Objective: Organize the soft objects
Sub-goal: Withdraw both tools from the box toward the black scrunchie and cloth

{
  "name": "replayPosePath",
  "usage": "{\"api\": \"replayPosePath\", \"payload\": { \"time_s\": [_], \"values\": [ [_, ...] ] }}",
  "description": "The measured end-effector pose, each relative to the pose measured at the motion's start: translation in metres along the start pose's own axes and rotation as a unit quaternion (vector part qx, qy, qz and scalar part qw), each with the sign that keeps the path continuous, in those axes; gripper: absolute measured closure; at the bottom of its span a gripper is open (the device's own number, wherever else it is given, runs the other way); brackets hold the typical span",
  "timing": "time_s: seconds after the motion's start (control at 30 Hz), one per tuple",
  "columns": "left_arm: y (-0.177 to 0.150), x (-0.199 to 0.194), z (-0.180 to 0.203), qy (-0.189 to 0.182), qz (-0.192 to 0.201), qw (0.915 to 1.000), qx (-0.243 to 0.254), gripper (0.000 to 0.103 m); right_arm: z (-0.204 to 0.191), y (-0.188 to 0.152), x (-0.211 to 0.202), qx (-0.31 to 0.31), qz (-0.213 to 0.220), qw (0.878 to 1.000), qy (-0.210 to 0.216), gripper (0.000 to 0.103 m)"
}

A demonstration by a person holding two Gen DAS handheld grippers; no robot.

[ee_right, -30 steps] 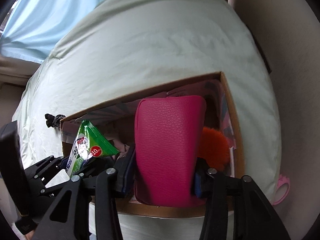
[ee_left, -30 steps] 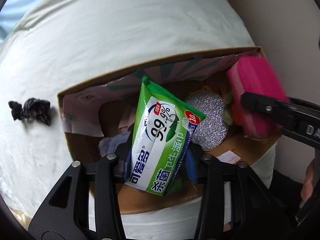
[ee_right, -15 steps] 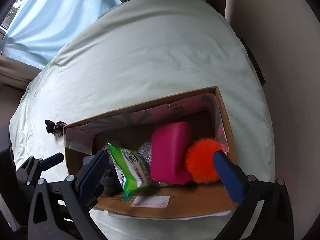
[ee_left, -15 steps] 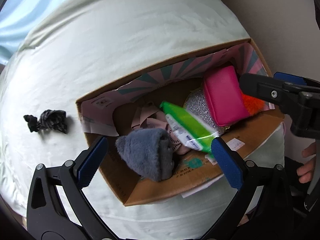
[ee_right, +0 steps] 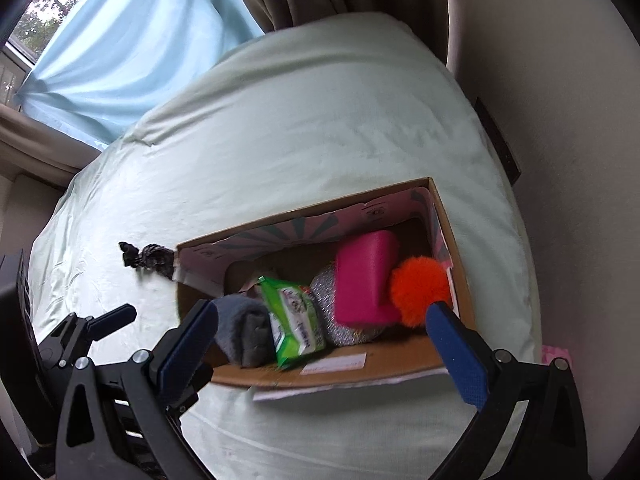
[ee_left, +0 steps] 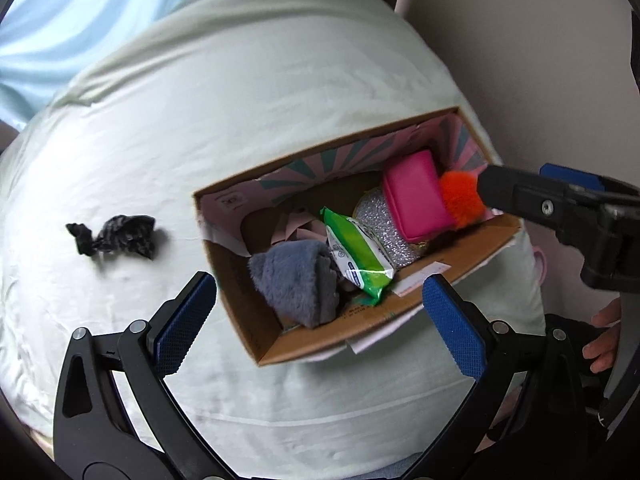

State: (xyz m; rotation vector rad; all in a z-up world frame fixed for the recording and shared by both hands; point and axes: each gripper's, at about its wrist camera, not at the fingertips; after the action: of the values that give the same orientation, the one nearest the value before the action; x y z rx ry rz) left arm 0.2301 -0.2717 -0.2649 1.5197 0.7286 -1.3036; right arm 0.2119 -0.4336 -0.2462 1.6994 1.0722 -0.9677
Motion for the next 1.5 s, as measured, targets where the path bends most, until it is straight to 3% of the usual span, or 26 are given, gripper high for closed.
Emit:
{"api": "replayPosePath", "payload": {
  "time_s": [0.33,0.53,0.8,1.13,1.37,1.5],
  "values": [
    [-0.032,-0.103,-0.048,-0.001,0.098,0.9951,-0.014,0.001,-0.062,-0.032,-0.082,-0.023,0.069,0.997,-0.001,0.0],
    [-0.067,-0.157,-0.106,0.013,0.152,0.9877,-0.034,0.001,-0.127,-0.054,-0.118,-0.043,0.12,0.992,-0.006,0.0],
    [-0.116,-0.206,-0.207,0.04,0.195,0.9781,-0.061,0.0,-0.235,-0.086,-0.135,-0.078,0.182,0.98,-0.014,0.0],
    [-0.148,-0.2,-0.326,0.048,0.21,0.9731,-0.082,0.0,-0.324,-0.101,-0.083,-0.072,0.21,0.975,-0.014,0.0],
    [-0.141,-0.146,-0.382,0.039,0.197,0.9771,-0.071,0.001,-0.363,-0.097,-0.019,-0.089,0.209,0.973,-0.047,0.0],
    [-0.127,-0.104,-0.401,0.027,0.191,0.9793,-0.06,0.001,-0.37,-0.089,0.031,-0.099,0.196,0.975,-0.032,0.0]
  ]
}}
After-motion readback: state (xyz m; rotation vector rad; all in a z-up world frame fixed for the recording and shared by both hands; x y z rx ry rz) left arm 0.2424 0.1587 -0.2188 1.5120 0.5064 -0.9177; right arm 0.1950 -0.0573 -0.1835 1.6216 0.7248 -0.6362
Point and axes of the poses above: each gripper's, at about its wrist camera, not at the fingertips, and x roughly the way its jaws point, z to its right, y to its top, and after that the axes turned 2 degrees about y, right-handed
